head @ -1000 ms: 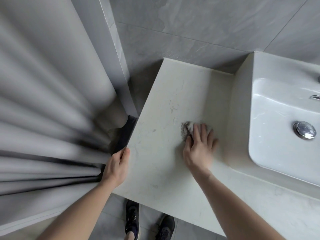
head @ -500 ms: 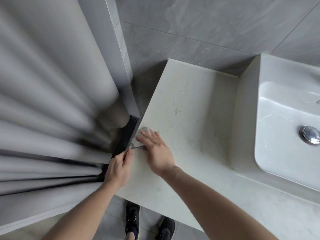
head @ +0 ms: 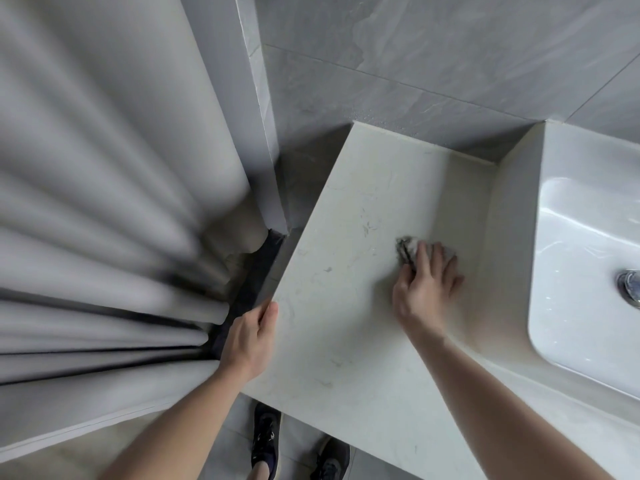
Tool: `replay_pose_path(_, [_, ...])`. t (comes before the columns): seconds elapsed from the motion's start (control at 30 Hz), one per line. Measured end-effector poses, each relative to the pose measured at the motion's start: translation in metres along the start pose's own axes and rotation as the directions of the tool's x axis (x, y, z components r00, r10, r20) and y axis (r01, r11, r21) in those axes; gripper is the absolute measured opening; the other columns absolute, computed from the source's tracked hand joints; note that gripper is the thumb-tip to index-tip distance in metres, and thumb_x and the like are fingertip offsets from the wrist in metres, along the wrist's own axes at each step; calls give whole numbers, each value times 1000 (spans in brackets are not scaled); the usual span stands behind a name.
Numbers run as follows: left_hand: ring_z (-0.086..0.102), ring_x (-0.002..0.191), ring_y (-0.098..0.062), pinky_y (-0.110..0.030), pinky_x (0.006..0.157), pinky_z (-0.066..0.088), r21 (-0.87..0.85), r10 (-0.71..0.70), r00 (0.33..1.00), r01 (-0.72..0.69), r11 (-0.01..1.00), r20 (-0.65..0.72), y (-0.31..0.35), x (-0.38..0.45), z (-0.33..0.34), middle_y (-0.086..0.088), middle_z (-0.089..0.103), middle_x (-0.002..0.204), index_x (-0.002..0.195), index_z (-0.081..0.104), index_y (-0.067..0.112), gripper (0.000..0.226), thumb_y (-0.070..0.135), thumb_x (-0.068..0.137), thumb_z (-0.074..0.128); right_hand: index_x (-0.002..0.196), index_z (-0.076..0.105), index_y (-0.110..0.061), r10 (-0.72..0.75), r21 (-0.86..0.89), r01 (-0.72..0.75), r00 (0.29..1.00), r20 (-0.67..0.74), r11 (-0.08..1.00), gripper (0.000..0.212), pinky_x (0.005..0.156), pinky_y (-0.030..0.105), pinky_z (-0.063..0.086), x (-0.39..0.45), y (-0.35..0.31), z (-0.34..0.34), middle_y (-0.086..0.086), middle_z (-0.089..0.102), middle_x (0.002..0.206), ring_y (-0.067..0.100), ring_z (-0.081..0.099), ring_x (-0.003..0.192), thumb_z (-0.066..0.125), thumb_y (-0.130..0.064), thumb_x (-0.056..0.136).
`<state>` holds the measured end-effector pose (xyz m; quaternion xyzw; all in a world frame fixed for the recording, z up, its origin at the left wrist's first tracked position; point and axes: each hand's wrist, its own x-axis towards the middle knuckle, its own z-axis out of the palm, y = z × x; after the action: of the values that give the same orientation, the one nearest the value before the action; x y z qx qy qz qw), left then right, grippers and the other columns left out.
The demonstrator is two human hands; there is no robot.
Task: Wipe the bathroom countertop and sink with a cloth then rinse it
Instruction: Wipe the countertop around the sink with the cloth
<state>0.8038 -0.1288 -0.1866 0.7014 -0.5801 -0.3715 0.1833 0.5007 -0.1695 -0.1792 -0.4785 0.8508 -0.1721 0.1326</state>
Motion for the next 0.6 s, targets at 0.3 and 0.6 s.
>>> replay_pose_path(0.3, [68, 94, -18, -37, 81, 52, -7, 22, 1000, -22, 1000, 11, -1, 1, 0, 4, 76, 100, 123, 67, 32, 45, 57, 105, 33, 143, 57, -23, -593, 232, 552, 784, 181, 801, 55, 128, 49, 12, -58, -127, 59, 4, 40, 163, 30, 22, 157, 51, -9, 90])
replay_pose_path(0.6, [68, 102, -22, -39, 85, 52, -10, 22, 1000, -22, 1000, -4, -7, 2, 4, 4, 76, 105, 117, 69, 27, 61, 67, 99, 28, 130, 69, -15, -400, 494, 341, 916, 16, 800, 46, 121, 40, 35, -25, -69, 15, 5, 62, 143, 26, 51, 138, 40, -22, 95])
